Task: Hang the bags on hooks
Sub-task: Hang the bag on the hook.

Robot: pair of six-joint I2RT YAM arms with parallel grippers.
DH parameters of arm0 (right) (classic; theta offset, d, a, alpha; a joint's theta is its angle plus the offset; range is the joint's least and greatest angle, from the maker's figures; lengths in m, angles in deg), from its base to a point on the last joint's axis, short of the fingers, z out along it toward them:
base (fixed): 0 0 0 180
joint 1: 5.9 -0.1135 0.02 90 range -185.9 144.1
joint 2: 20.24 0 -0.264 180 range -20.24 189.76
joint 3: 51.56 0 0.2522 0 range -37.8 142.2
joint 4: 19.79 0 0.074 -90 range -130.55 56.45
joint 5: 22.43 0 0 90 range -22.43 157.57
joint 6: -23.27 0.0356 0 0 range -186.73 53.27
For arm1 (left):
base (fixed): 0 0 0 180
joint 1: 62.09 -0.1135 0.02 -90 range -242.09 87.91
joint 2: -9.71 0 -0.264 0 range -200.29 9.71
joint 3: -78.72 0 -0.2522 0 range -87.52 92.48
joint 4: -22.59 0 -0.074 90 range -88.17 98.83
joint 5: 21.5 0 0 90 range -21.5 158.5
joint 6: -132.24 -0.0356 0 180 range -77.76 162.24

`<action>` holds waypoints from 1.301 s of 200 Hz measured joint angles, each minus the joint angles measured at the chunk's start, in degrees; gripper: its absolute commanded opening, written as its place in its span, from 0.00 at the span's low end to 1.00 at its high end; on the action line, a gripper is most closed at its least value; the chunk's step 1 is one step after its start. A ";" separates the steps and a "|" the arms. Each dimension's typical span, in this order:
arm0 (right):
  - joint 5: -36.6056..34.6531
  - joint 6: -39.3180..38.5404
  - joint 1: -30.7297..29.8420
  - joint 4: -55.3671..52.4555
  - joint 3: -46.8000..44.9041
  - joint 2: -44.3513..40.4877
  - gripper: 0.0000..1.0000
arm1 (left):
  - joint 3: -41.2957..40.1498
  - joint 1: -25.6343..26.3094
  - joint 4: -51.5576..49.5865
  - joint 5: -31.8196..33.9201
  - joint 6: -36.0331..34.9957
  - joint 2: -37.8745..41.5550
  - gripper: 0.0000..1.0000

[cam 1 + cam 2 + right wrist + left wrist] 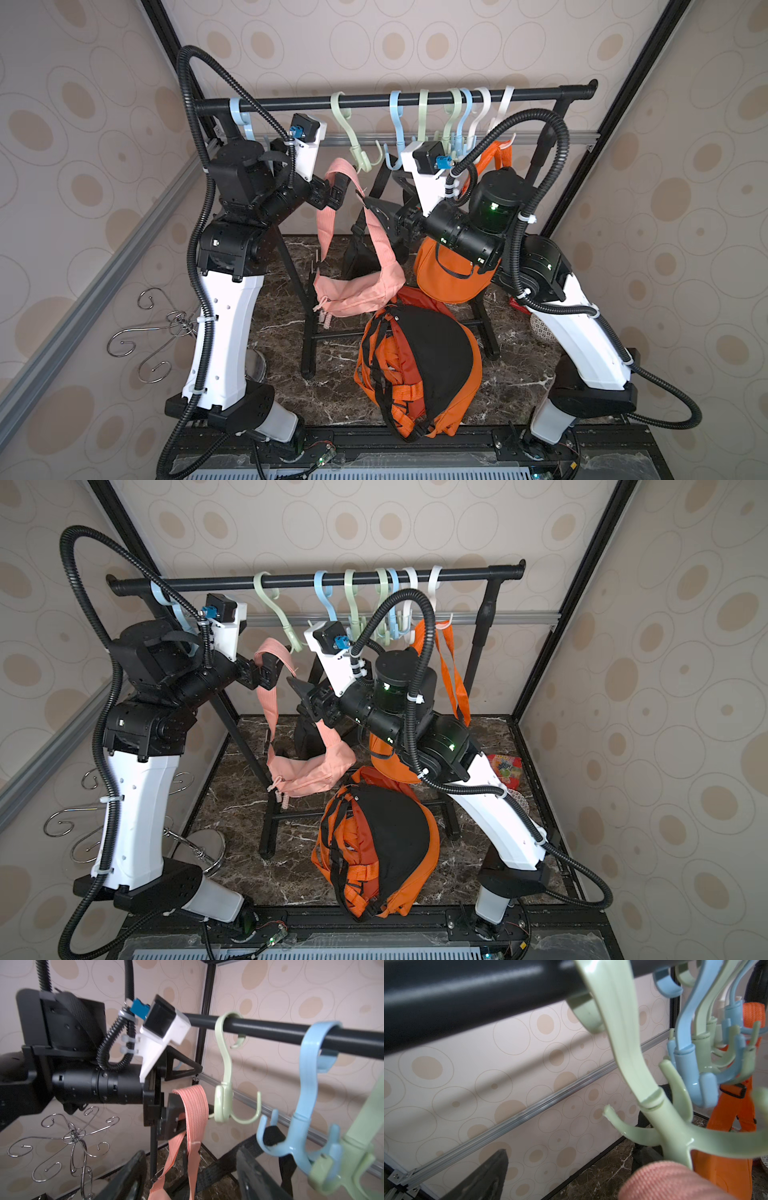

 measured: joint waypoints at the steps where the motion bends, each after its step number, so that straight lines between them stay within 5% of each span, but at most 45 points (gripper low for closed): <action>1: -0.15 -0.24 -0.09 -0.15 0.68 0.42 0.72 | 0.00 0.00 0.00 0.02 0.00 0.00 1.00; 31: -2.12 -3.19 -0.44 -2.08 10.38 8.13 0.72 | -0.02 0.00 -0.02 0.26 0.02 0.00 1.00; 98: -6.88 -7.74 -0.44 -3.82 9.11 11.41 0.49 | -0.13 -0.20 -0.31 0.98 0.02 0.22 1.00; 136: -9.99 -10.10 -0.24 0.07 10.27 12.68 0.00 | -0.22 -0.20 -0.17 0.59 0.24 0.22 1.00; 260: -7.93 -10.97 1.42 9.01 13.53 14.62 0.00 | 2.80 -0.04 0.39 0.59 1.88 0.24 1.00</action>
